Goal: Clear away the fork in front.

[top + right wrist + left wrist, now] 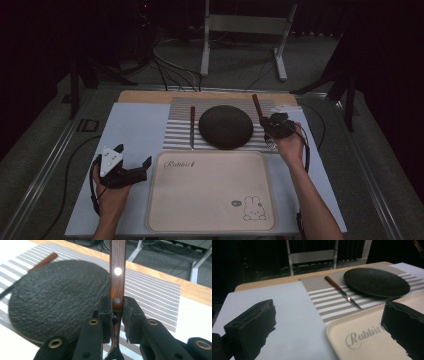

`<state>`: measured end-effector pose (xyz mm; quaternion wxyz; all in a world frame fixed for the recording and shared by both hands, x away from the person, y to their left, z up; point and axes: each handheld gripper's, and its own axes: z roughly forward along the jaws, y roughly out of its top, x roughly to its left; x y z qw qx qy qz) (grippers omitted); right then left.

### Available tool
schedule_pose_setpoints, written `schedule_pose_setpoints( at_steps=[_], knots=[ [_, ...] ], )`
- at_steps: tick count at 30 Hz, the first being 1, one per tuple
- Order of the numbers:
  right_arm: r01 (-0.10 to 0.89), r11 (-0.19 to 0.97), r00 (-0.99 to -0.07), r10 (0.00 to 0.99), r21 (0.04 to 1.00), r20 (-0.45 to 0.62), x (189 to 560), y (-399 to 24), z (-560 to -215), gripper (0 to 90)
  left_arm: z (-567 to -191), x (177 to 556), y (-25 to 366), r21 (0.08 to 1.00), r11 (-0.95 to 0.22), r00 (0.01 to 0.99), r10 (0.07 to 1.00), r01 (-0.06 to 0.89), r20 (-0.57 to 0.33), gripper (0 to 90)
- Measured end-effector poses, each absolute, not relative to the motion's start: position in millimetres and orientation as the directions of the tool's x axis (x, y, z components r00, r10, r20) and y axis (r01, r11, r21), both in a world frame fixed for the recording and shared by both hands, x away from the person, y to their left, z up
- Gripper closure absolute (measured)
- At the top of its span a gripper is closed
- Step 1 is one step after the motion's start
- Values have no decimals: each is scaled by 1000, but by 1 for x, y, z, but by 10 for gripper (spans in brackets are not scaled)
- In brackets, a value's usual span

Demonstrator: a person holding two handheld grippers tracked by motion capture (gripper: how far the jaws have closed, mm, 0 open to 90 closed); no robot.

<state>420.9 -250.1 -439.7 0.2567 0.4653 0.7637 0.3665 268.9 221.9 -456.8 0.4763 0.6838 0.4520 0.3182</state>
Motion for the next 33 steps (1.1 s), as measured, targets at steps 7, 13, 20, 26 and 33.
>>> schedule_pose_setpoints(
  at_steps=[7, 13, 20, 26, 33],
  knots=[
    [484, 302, -463, 885, 821, -53, 408, -240, -430, 780, -443, 276, 206, 941, -160, 432, 902, 300, 16, 1],
    [457, 301, -484, 874, 837, -50, 399, -233, -422, 781, -432, 288, 195, 946, -144, 444, 896, 290, 0, 1],
    [432, 295, -506, 861, 852, -41, 390, -227, -415, 780, -421, 300, 184, 951, -123, 457, 889, 284, -22, 1],
    [410, 294, -523, 851, 863, -41, 380, -223, -412, 781, -418, 309, 171, 949, -125, 482, 876, 289, -32, 1],
    [384, 296, -548, 835, 874, -42, 370, -216, -408, 781, -412, 323, 149, 952, -119, 513, 857, 283, -45, 1]
  ],
)
